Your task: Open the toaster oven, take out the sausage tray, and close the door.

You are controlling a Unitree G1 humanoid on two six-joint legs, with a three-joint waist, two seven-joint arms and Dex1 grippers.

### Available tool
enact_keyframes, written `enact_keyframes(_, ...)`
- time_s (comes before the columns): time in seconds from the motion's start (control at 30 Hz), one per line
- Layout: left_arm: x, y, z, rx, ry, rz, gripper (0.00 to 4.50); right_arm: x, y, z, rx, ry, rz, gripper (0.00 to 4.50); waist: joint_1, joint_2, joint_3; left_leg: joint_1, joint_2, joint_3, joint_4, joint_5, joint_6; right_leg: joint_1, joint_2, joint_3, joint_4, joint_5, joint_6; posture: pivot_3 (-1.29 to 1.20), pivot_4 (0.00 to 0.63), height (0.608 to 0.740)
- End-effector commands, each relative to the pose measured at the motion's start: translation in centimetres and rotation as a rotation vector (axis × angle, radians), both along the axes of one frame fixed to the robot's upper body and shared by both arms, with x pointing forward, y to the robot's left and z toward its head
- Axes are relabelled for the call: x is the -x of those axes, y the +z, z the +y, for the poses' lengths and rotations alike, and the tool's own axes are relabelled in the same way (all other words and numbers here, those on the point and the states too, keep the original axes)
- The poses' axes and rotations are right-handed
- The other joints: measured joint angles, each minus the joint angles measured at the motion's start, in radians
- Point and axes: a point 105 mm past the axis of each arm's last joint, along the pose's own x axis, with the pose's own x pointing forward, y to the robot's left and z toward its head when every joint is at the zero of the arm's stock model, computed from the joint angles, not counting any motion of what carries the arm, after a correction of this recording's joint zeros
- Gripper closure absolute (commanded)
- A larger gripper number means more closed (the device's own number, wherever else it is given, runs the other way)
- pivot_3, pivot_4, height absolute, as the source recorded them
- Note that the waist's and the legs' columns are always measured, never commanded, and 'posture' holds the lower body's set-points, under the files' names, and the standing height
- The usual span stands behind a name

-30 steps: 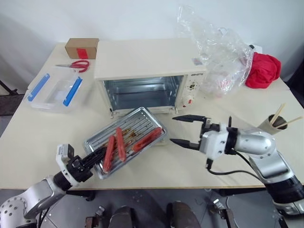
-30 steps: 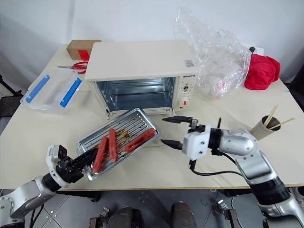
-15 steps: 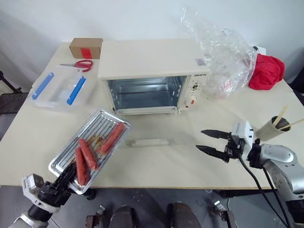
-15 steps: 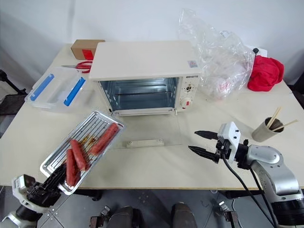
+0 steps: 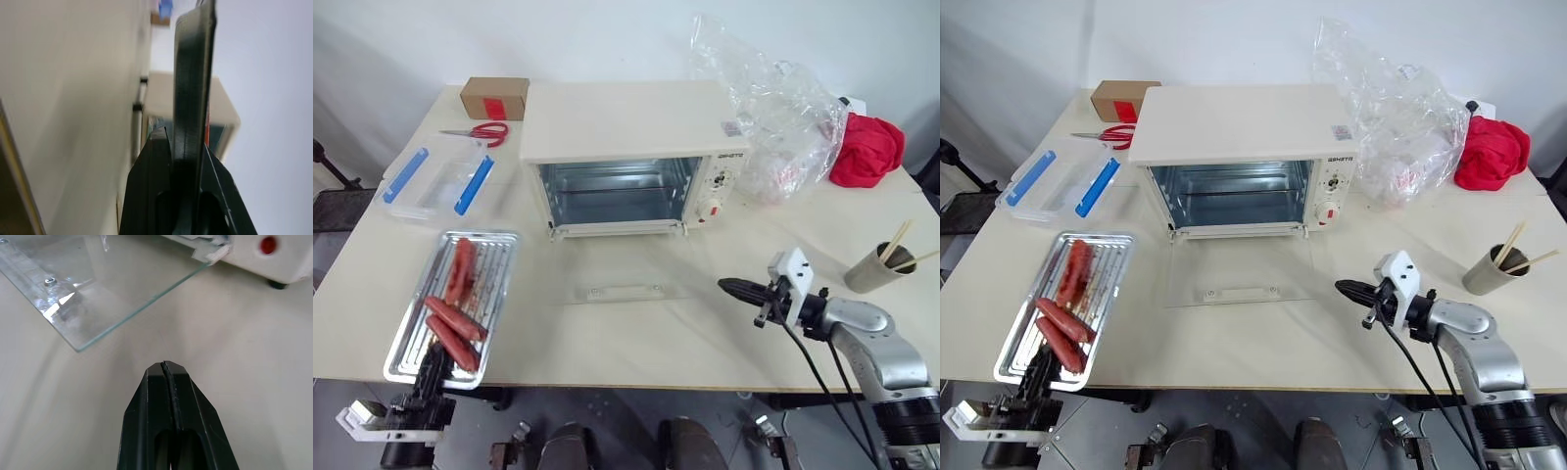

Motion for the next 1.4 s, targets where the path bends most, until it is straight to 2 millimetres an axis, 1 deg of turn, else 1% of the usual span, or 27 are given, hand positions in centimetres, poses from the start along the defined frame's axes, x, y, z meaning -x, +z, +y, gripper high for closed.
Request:
enact_keyframes(0.03,-0.1,1.5,1.0,-0.045,0.039,-0.027,4.5,-0.1,0.4,1.0,-0.018,0.034,-0.019,4.48,-0.001,0.0,0.0,0.0,0.0,0.0,0.0,0.0,0.0,0.0,0.0,0.0,0.0,0.0,0.0,0.0,0.15,0.74)
enact_keyframes(0.13,-0.6,1.8,1.9,-0.047,0.072,-0.024,4.5,0.0,0.8,2.3,-0.073,0.092,-0.045,4.48,-0.001,0.0,0.0,0.0,0.0,0.0,0.0,0.0,0.001,0.0,0.0,0.0,0.0,0.0,0.001,0.0,0.15,0.74)
enact_keyframes(0.2,-0.8,1.7,2.0,-0.052,0.064,-0.003,4.5,0.4,1.8,3.4,-0.13,0.166,-0.087,4.48,-0.002,0.0,0.0,0.0,0.0,0.0,0.0,0.0,0.001,0.0,0.001,0.0,0.0,0.001,0.001,0.0,0.15,0.74)
enact_keyframes(0.33,-1.1,1.8,2.1,-0.059,0.053,0.007,4.5,0.4,3.3,4.2,-0.176,0.211,-0.145,4.48,-0.003,0.0,0.0,0.0,0.001,0.001,0.0,0.0,0.001,-0.001,0.002,0.0,0.0,0.001,0.001,0.0,0.15,0.74)
enact_keyframes(0.43,-1.4,2.0,2.2,-0.061,0.053,0.004,4.5,0.7,4.0,4.3,-0.189,0.244,-0.158,4.48,-0.001,0.0,0.0,0.0,0.001,0.001,0.0,0.0,0.0,-0.001,0.001,0.0,0.0,0.001,0.001,0.0,0.15,0.74)
enact_keyframes(0.53,-1.5,2.1,2.0,-0.066,0.045,0.003,4.5,0.9,5.5,4.1,-0.211,0.25,-0.214,4.48,0.0,0.0,0.0,0.0,0.0,0.001,0.0,0.0,0.001,-0.001,0.001,0.0,0.0,0.001,0.001,0.0,0.15,0.74)
enact_keyframes(0.67,-1.6,2.4,2.0,-0.077,0.04,-0.007,4.5,0.8,8.9,4.0,-0.324,0.199,-0.305,4.48,0.0,-0.001,0.0,-0.001,0.001,0.0,0.0,0.0,0.001,0.0,0.001,0.0,0.0,0.001,0.001,0.0,0.15,0.74)
enact_keyframes(0.8,-1.6,2.5,1.5,-0.083,0.019,-0.013,4.5,0.5,11.2,4.1,-0.444,0.147,-0.353,4.48,-0.003,-0.001,0.0,0.0,0.002,0.0,-0.001,0.0,0.0,-0.001,0.002,0.0,0.0,0.001,0.001,0.0,0.15,0.74)
enact_keyframes(0.9,-1.7,2.6,1.0,-0.087,-0.001,-0.021,4.5,0.1,12.3,4.0,-0.515,0.107,-0.359,4.48,-0.002,-0.001,0.0,-0.001,0.002,0.001,-0.001,0.0,0.0,-0.001,0.002,0.0,0.0,0.001,0.001,0.0,0.15,0.74)
enact_keyframes(1.07,-1.5,2.9,0.2,-0.123,-0.061,-0.034,4.5,-0.2,12.4,3.3,-0.497,0.058,-0.361,4.48,0.0,-0.001,0.0,-0.001,0.001,0.001,-0.001,0.0,0.0,-0.001,0.001,0.0,-0.001,0.001,0.001,0.0,0.15,0.74)
enact_keyframes(1.17,-1.1,2.7,-0.5,-0.164,-0.148,-0.018,4.5,-0.5,11.6,2.6,-0.352,0.017,-0.406,4.48,-0.001,-0.001,0.0,-0.001,0.001,0.0,-0.002,0.0,0.0,-0.002,0.001,0.0,-0.001,0.001,0.001,0.0,0.15,0.74)
enact_keyframes(1.2,-0.9,2.6,-0.8,-0.174,-0.178,-0.014,4.5,-0.2,11.4,2.7,-0.284,0.035,-0.445,4.48,-0.001,-0.001,0.0,-0.001,0.0,0.0,-0.002,0.0,0.0,-0.002,0.001,0.0,-0.001,0.001,0.001,0.0,0.15,0.74)
enact_keyframes(1.27,-0.6,2.3,-1.7,-0.205,-0.281,0.011,4.5,1.4,10.6,3.1,-0.118,0.151,-0.54,4.09,-0.001,-0.001,0.0,-0.001,0.0,0.001,-0.003,0.0,0.0,-0.002,0.001,0.0,-0.002,0.0,0.001,0.0,0.15,0.74)
enact_keyframes(1.3,-0.3,2.0,-2.4,-0.228,-0.367,0.033,4.5,2.4,10.2,3.2,-0.064,0.208,-0.567,3.87,-0.001,-0.001,0.0,-0.001,0.0,0.001,-0.004,0.0,0.0,-0.001,0.001,0.0,-0.003,0.001,0.001,0.0,0.15,0.74)
enact_keyframes(1.33,-0.1,1.9,-2.8,-0.241,-0.425,0.048,4.5,3.0,10.0,3.2,-0.036,0.241,-0.581,3.54,-0.001,-0.001,0.0,-0.001,0.0,0.001,-0.004,0.0,0.0,-0.002,0.001,0.0,-0.003,0.0,0.001,0.0,0.15,0.74)
enact_keyframes(1.37,0.0,1.7,-3.3,-0.248,-0.489,0.056,4.5,3.7,9.6,3.1,-0.031,0.268,-0.544,3.25,-0.001,-0.001,0.0,-0.001,0.0,0.001,-0.005,0.0,0.0,-0.001,0.001,0.0,-0.003,0.0,0.001,0.0,0.15,0.74)
enact_keyframes(1.4,0.1,1.4,-4.0,-0.259,-0.571,0.077,4.5,4.9,8.7,2.9,-0.024,0.317,-0.476,2.94,-0.001,0.0,0.0,-0.001,0.0,0.001,-0.006,0.0,0.0,-0.002,0.002,0.0,-0.004,0.0,0.001,0.0,0.15,0.74)
